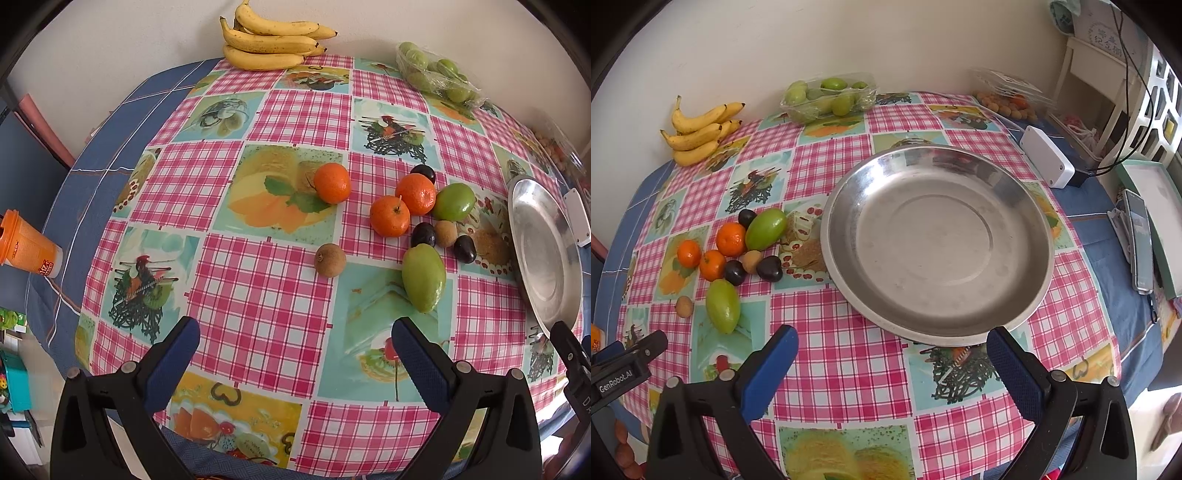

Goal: Organize fruits

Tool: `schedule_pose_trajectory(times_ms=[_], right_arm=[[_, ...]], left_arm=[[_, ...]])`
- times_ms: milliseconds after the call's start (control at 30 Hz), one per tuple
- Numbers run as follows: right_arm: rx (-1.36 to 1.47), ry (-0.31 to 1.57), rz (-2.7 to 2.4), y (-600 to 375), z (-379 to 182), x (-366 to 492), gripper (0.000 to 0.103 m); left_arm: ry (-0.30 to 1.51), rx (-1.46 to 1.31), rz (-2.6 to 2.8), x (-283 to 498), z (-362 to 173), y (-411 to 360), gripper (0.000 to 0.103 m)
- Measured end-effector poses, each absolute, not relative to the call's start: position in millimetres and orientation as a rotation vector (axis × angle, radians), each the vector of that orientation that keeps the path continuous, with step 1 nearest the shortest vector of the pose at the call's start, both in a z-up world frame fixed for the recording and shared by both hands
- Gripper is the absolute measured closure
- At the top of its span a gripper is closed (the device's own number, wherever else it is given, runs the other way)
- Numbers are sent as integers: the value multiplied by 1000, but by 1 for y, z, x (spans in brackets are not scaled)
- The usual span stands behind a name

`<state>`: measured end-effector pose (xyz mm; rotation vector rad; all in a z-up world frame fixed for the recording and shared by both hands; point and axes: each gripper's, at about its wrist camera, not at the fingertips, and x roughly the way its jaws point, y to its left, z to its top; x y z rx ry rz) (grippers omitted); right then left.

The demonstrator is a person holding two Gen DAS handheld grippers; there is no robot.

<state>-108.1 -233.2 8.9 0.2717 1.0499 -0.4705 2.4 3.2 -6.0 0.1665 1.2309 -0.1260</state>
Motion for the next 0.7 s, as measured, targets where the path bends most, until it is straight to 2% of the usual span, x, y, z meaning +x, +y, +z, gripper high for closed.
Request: schedule_pose_trajectory(times_ms=[700], right_arm=[[268,1048,-469,-232,8,-108,0]], left_arm=[[1232,160,-122,3,-6,4,0]])
